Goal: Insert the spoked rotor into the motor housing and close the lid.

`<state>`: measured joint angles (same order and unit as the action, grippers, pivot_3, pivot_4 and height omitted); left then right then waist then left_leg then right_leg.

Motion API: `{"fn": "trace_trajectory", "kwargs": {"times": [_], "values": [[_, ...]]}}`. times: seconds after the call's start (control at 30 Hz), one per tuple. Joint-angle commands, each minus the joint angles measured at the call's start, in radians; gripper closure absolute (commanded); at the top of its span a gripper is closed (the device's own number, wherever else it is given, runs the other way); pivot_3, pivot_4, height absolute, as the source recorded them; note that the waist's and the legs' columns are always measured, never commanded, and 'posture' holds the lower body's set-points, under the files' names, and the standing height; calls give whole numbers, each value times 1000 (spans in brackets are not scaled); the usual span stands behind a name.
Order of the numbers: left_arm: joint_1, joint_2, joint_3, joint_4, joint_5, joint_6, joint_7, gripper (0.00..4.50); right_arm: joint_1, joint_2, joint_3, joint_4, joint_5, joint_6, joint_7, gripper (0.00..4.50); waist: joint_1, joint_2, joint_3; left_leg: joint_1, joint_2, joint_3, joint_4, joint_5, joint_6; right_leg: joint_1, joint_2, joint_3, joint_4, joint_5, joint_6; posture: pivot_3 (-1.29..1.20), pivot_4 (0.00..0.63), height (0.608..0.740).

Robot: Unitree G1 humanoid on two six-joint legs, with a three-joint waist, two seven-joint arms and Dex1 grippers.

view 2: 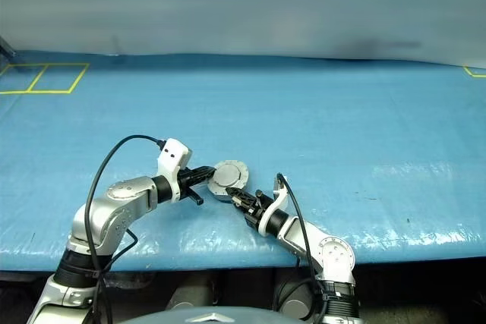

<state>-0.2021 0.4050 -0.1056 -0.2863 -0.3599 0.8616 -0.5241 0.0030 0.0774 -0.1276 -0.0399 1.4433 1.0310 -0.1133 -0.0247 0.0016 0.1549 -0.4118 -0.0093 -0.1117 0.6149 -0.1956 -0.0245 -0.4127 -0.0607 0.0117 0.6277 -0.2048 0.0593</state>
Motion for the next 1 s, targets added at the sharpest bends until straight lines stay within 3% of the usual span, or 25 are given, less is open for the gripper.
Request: {"fn": "trace_trajectory", "kwargs": {"times": [0.03, 0.23, 0.37, 0.8, 1.0], "values": [[28, -18, -11, -1, -24, 19, -8, 4500, 15, 38, -12, -56, 4, -56, 3, 3332, 1, 0, 0, 0, 0, 0, 0, 0, 0, 0, 0, 0, 0, 0, 0, 0, 150, 740], [57, -147, 173, -74, -156, -71, 29, 4500, -11, 5, -8, -116, 19, -69, 17, 3332, -2, -1, 7, -4, 0, 0, 0, 0, 0, -4, 0, 0, 0, 0, 0, 0, 150, 740], [84, -299, 350, -74, -367, -30, 118, 4500, -42, -29, -24, -137, 24, -83, 19, 3332, -7, -3, 9, -6, 0, 0, 0, 0, 0, -5, 1, 0, 0, 1, 1, 0, 150, 740], [232, -479, 469, -48, -854, 76, 290, 154, -195, -73, -73, -110, 24, -145, 48, 3332, -14, -5, 13, -5, 0, 1, 4, -1, 2, -3, 1, 0, 0, 1, 1, 0, 150, 740], [267, -513, 442, -25, -1002, 53, 336, 0, -224, -68, -56, -131, 50, -130, 47, 3332, -13, -5, 13, -5, 0, 0, 4, -1, 2, -3, 2, 0, 0, 1, 1, 0, 150, 740]]}}
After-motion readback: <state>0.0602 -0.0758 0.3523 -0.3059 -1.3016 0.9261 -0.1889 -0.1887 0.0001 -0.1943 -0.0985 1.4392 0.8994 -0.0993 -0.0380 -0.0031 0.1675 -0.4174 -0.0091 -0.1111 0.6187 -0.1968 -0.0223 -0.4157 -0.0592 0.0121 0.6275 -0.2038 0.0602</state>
